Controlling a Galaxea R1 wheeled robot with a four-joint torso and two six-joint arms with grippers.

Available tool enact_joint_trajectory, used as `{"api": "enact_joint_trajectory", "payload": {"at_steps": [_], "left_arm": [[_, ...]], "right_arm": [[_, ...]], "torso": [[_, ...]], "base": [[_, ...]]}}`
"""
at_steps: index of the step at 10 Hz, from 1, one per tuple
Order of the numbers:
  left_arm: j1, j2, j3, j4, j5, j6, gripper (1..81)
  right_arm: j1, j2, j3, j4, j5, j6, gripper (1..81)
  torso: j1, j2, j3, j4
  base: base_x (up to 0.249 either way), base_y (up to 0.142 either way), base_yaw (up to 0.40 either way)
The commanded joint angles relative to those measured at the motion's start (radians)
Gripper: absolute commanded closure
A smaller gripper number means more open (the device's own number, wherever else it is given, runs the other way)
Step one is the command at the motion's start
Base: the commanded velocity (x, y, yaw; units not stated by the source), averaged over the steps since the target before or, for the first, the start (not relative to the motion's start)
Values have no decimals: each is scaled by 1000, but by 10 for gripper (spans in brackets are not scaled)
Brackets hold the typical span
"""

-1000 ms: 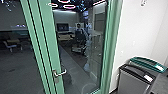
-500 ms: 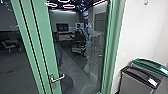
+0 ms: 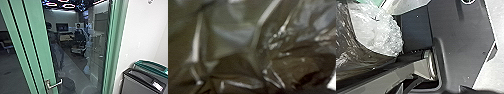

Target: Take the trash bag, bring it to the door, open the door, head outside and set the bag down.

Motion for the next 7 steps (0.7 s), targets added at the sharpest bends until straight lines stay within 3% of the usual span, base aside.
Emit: {"api": "enact_joint_trajectory", "payload": {"at_steps": [1, 5, 7], "left_arm": [[-65, 0, 3, 5, 60, 9, 811], [-66, 3, 5, 7, 62, 7, 811], [-66, 3, 3, 7, 62, 7, 811]], "right_arm": [[53, 7, 4, -7, -60, -4, 10], [53, 7, 1, -7, -62, -4, 10], [53, 7, -1, -8, -62, -4, 10]], "torso": [[0, 0, 0, 0], [0, 0, 0, 0], [1, 1, 0, 0]], "base": [[145, 0, 0], [131, 0, 0], [38, 0, 0]]}}
